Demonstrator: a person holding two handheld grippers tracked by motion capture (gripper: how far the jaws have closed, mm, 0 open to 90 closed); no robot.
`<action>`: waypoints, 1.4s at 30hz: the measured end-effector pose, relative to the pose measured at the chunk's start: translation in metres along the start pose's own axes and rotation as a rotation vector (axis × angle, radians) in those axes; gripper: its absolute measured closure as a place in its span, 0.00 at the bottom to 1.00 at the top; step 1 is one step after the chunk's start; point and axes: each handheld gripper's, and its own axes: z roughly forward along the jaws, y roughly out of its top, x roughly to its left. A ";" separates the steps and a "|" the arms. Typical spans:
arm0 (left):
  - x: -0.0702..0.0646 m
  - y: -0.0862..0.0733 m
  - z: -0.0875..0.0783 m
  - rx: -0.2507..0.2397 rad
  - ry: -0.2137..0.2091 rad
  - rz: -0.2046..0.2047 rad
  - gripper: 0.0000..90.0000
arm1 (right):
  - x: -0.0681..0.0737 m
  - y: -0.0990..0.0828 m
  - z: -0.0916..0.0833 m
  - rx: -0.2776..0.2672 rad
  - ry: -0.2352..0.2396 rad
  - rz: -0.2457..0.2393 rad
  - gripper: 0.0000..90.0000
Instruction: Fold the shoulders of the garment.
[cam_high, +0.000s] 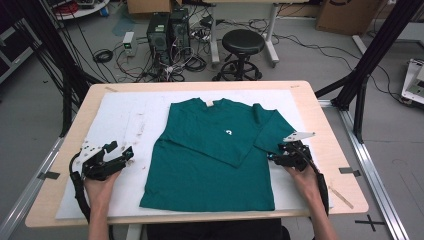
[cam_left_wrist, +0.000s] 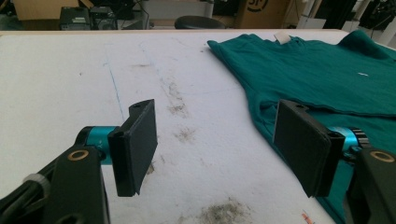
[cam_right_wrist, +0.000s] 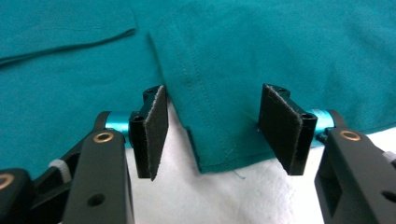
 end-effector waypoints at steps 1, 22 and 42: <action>0.000 0.000 0.000 0.001 0.000 0.000 0.34 | 0.000 0.000 0.000 0.001 -0.006 0.000 0.53; -0.001 0.000 0.001 0.011 0.008 0.005 0.34 | -0.003 0.002 0.000 -0.009 -0.020 0.055 0.95; -0.002 0.001 0.003 0.027 0.020 0.014 0.34 | 0.038 0.055 -0.040 -0.225 0.124 0.097 0.95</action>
